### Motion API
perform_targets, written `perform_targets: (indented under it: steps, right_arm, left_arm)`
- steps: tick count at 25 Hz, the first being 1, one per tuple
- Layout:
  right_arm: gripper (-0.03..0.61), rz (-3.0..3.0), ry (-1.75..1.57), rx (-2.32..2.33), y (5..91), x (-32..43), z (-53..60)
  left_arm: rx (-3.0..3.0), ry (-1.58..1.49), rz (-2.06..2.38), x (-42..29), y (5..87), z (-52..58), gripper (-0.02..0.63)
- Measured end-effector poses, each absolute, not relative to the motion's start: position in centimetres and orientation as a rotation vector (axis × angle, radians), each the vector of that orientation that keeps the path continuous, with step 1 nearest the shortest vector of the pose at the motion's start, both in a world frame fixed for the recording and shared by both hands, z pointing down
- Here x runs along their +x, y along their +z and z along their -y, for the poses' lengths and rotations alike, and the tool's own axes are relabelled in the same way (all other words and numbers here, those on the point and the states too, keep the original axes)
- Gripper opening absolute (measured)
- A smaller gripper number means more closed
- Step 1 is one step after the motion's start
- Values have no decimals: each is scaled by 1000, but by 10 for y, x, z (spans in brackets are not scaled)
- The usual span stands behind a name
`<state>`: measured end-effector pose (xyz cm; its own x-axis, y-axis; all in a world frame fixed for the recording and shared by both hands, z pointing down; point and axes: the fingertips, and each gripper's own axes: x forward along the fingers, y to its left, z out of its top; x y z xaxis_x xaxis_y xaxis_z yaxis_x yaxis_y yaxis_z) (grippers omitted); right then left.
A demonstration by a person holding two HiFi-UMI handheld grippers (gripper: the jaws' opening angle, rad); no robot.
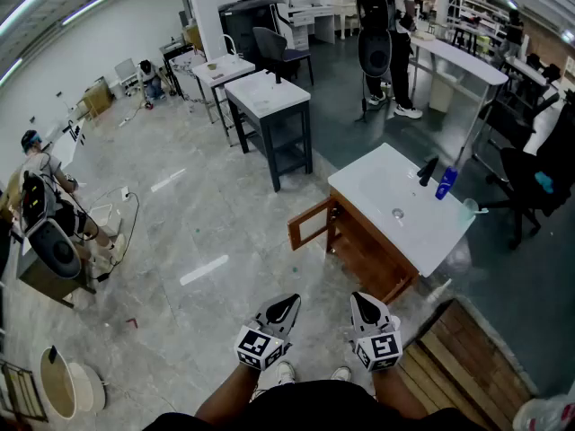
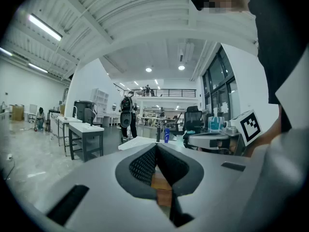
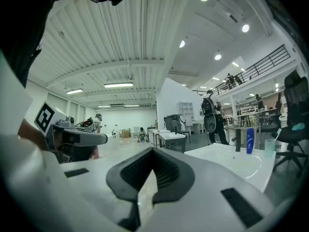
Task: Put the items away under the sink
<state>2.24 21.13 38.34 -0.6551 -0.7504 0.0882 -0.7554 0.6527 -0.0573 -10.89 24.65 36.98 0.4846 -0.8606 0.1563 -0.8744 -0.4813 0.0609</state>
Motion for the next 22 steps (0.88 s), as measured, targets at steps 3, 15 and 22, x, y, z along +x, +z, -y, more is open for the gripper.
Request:
perform_targets:
  steps: [3, 15, 22]
  right_arm:
    - [18, 2801, 127, 1284, 381, 10, -212]
    - [18, 2843, 124, 1290, 368, -30, -215]
    - [18, 2806, 114, 1367, 368, -56, -224]
  left_arm:
    - [2595, 184, 1484, -115, 368, -249, 15]
    - [2668, 145, 1464, -146, 360, -248, 15]
    - [2714, 141, 1417, -179, 360, -252, 15]
